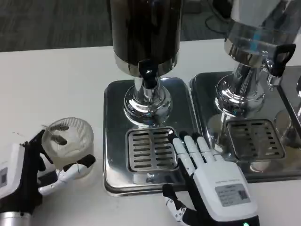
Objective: Grasp the cup under the faucet to collect the drink, then remove the cup.
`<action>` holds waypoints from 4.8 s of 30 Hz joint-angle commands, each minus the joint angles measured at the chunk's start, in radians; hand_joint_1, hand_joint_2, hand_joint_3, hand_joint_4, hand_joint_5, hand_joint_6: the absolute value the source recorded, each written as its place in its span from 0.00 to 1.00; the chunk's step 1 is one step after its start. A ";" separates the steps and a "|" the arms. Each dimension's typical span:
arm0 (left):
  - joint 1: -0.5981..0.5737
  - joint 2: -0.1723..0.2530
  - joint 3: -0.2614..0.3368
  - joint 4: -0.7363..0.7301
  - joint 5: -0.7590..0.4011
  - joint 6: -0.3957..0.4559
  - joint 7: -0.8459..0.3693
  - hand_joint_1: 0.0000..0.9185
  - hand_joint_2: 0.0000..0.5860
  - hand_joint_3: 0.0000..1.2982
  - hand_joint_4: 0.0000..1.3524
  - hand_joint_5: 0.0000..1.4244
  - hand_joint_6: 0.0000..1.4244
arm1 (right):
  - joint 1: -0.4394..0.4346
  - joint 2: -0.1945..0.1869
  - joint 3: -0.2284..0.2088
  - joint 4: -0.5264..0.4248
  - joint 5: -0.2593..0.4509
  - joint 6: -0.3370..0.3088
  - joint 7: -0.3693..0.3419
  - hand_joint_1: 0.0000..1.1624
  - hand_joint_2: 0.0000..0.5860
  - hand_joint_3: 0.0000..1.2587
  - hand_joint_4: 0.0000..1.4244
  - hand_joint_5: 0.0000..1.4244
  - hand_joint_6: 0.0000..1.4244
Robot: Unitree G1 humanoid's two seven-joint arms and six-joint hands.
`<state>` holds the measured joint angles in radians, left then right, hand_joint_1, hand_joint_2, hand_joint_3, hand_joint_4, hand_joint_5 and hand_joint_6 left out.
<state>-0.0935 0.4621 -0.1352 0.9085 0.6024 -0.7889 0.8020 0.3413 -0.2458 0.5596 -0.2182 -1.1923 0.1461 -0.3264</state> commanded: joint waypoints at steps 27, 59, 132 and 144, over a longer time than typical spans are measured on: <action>-0.282 -0.103 -0.223 0.118 0.125 0.014 -0.022 0.52 0.16 0.36 0.48 0.62 0.78 | 0.059 0.054 -0.032 -0.044 -0.002 0.062 -0.057 0.38 0.76 0.02 0.00 0.00 0.10; -0.316 -0.125 -0.324 0.241 0.123 0.071 0.028 0.09 0.07 0.14 0.19 0.40 0.45 | 0.054 0.046 -0.041 -0.041 0.030 0.053 -0.041 0.38 0.76 0.01 0.00 0.00 0.10; -0.143 -0.031 0.065 -0.469 -0.932 -0.016 -1.448 0.00 0.19 0.06 0.00 0.16 0.15 | -0.027 0.053 -0.022 0.069 -0.040 0.139 -0.023 0.25 0.76 0.00 0.00 0.00 0.01; -0.168 -0.050 0.067 -0.481 -0.843 -0.027 -1.480 0.00 0.20 0.10 0.00 0.18 0.16 | -0.029 0.062 -0.027 0.075 -0.020 0.142 -0.023 0.26 0.76 0.00 0.00 0.00 0.02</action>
<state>-0.2540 0.4092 -0.0531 0.4432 -0.2913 -0.8011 -0.6430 0.3143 -0.1883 0.5358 -0.1544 -1.2231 0.2855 -0.3347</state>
